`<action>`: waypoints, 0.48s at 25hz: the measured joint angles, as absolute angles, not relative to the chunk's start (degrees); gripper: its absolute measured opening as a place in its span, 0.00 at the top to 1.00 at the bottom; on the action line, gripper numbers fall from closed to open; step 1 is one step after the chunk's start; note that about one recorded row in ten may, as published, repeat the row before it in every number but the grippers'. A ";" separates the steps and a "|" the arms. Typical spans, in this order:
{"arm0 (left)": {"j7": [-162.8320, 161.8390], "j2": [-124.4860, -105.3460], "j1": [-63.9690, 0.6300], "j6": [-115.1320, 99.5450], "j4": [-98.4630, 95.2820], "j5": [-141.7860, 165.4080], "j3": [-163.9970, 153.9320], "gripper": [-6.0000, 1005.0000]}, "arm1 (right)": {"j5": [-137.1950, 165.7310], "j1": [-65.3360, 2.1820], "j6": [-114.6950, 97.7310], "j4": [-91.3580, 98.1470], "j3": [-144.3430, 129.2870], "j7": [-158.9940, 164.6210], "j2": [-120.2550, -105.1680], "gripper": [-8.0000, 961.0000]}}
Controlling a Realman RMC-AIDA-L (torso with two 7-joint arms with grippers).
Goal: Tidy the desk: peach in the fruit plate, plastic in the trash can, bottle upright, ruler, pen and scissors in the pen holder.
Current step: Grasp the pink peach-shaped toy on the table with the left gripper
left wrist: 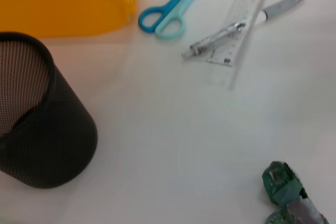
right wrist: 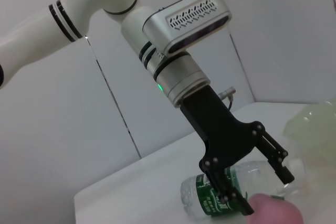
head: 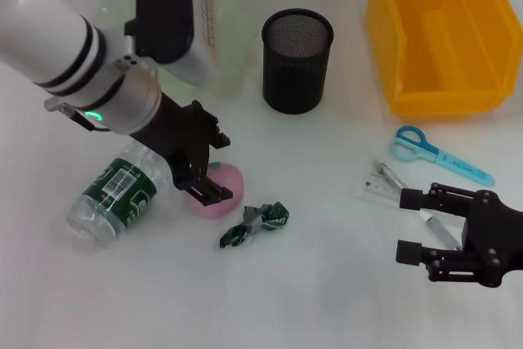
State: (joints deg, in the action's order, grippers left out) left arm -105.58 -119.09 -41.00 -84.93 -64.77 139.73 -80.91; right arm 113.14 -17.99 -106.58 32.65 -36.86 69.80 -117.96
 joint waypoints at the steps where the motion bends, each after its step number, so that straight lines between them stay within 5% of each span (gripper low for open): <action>1: -105.71 -119.09 -41.24 -84.06 -63.92 140.15 -82.28 0.19 | 113.15 -17.93 -106.46 32.61 -36.85 69.80 -117.98 0.14; 6: -105.53 -119.10 -41.86 -83.59 -62.01 140.66 -83.05 0.28 | 113.15 -17.94 -106.12 32.48 -36.83 69.80 -118.08 0.14; 12: -105.08 -119.09 -41.60 -83.70 -61.92 140.26 -83.18 0.52 | 113.15 -18.84 -104.92 31.03 -37.29 69.79 -117.81 0.14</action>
